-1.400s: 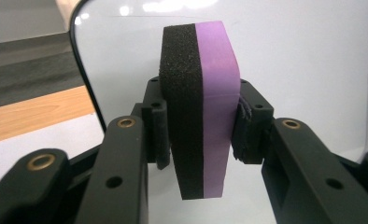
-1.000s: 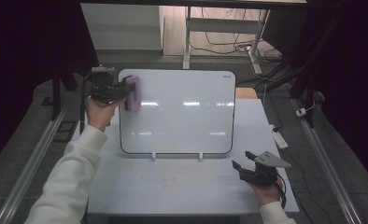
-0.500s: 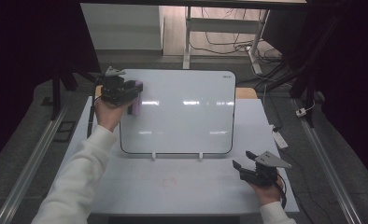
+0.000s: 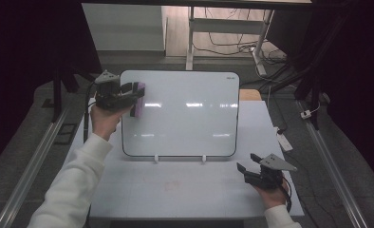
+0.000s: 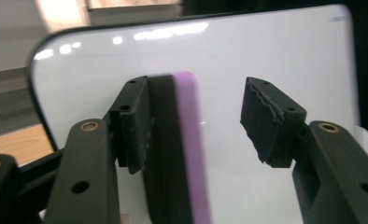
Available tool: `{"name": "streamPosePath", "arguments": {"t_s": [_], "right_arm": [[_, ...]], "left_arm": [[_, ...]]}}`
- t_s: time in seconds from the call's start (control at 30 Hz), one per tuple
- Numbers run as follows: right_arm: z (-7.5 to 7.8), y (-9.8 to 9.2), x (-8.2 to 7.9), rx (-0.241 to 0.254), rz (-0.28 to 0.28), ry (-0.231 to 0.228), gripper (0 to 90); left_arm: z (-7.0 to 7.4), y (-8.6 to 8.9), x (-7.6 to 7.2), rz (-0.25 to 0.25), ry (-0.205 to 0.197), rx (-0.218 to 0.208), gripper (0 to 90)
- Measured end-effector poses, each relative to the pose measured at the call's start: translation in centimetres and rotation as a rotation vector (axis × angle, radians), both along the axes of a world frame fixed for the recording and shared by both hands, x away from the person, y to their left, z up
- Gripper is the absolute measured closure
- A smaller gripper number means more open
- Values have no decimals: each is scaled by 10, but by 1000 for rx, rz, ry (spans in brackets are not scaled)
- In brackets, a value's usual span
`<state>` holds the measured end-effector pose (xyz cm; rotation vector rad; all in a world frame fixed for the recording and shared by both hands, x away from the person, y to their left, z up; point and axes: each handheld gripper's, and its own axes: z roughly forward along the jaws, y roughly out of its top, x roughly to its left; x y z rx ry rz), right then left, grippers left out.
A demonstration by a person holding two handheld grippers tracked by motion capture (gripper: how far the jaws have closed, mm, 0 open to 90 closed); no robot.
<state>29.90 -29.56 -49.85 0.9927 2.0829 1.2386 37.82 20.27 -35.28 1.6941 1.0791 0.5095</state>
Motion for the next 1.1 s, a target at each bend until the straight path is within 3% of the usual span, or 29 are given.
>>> {"name": "streamPosePath", "arguments": {"t_s": [0.27, 0.57, 0.67, 0.97, 1.1], "right_arm": [[-2, -3, 2, 1, 0, 9, 317], [-4, -5, 4, -8, 15, 18, 317], [-5, -4, 5, -27, 26, 11, 317], [-6, -6, 5, -46, 30, 0, 317], [-7, -9, 6, -46, 25, 5, 317]], "left_arm": [[-20, 8, -39, -101, 8, 15, 337], [-54, 26, -78, -128, 54, 32, 279], [-68, 32, -88, -135, 83, 20, 271], [-117, 37, -105, -141, 199, 44, 251], [-132, 37, -113, -144, 225, 64, 245]]}}
